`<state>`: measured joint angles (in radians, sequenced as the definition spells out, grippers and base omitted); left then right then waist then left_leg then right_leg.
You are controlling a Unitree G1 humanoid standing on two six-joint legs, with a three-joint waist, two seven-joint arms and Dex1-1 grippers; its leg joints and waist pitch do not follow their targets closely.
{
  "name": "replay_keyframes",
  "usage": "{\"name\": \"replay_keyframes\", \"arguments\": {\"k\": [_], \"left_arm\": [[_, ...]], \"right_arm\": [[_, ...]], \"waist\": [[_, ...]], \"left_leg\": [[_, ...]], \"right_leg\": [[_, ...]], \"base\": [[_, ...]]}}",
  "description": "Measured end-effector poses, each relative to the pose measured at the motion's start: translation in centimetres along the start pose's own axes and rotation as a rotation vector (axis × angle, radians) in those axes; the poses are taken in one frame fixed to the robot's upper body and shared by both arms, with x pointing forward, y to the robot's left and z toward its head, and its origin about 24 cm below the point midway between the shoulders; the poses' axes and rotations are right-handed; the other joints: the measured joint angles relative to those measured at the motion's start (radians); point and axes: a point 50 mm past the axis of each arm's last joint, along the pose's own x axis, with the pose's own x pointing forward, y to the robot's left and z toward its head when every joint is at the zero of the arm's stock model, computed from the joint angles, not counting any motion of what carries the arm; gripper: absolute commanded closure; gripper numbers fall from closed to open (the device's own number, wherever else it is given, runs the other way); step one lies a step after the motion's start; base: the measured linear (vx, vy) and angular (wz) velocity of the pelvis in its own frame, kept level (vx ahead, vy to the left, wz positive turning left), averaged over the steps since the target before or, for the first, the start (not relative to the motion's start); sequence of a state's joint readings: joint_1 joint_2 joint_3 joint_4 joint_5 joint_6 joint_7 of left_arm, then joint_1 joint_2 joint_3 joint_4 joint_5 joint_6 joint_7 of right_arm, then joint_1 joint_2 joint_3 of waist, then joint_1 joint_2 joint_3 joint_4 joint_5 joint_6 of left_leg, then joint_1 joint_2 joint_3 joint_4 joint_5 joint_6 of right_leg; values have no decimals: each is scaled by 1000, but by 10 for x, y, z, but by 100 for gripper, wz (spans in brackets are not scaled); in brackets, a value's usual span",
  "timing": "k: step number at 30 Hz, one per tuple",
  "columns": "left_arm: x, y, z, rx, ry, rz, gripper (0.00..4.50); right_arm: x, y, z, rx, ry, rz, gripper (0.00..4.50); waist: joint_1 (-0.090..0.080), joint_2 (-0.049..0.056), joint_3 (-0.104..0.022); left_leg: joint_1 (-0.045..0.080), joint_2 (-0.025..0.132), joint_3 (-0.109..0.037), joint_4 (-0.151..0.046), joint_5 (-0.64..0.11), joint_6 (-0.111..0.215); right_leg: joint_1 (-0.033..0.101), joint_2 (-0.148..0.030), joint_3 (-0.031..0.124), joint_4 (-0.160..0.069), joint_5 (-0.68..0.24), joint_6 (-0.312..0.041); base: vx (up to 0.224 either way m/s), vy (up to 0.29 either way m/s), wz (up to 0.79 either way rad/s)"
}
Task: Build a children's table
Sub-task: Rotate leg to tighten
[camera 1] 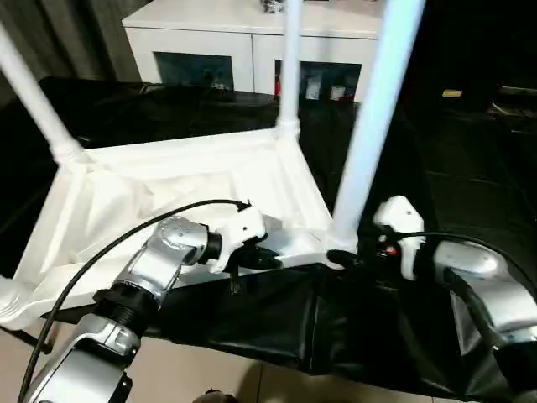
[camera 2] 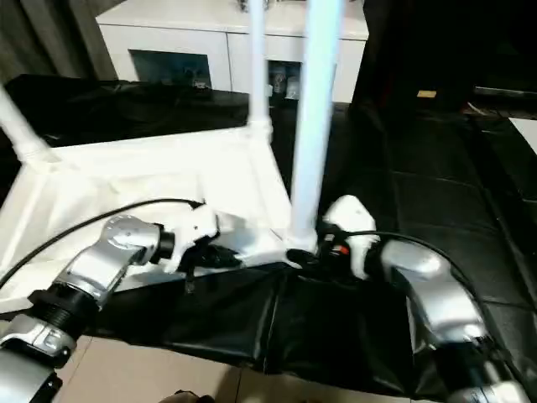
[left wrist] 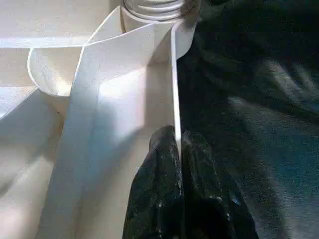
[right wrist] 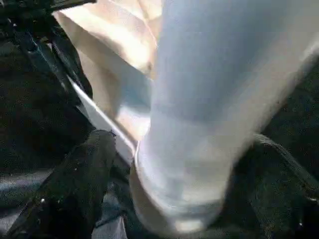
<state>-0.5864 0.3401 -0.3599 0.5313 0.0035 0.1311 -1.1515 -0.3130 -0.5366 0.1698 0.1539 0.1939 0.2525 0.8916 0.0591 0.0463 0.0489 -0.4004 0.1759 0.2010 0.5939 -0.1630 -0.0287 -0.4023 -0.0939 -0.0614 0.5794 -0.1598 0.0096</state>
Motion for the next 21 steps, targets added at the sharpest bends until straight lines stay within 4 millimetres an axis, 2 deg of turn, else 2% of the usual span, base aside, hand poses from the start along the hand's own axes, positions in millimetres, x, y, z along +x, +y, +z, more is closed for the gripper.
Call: {"name": "replay_keyframes", "arguments": {"k": [10,11,15,17,21], "left_arm": [[-1,-2,1,2,1,-11,450],[-1,-2,1,3,0,-12,450],[-1,-2,1,3,2,-9,450],[-1,-2,1,3,2,-9,450],[-1,-2,1,3,3,-10,450]], "right_arm": [[6,-4,1,-1,-3,8,60],[6,-3,1,-4,-2,10,85],[8,-3,-4,-2,19,16,98],[7,-3,-6,1,30,18,137],[7,-4,-6,-5,32,19,159]], "waist": [[2,-1,1],[3,-1,1],[2,-1,1],[2,-1,1],[2,-1,1]], "left_leg": [[-1,0,0,0,0,0],[-1,0,0,0,0,0],[-1,0,0,0,0,0],[-1,0,0,0,0,0],[-1,0,0,0,0,0]], "right_leg": [[0,0,0,1,3,-5],[0,0,0,1,3,-5],[0,0,0,1,3,-5],[0,0,0,1,3,-5],[0,0,0,1,3,-5]], "base": [[0,0,0],[0,0,0],[0,0,0],[0,0,0],[0,0,0]]}}
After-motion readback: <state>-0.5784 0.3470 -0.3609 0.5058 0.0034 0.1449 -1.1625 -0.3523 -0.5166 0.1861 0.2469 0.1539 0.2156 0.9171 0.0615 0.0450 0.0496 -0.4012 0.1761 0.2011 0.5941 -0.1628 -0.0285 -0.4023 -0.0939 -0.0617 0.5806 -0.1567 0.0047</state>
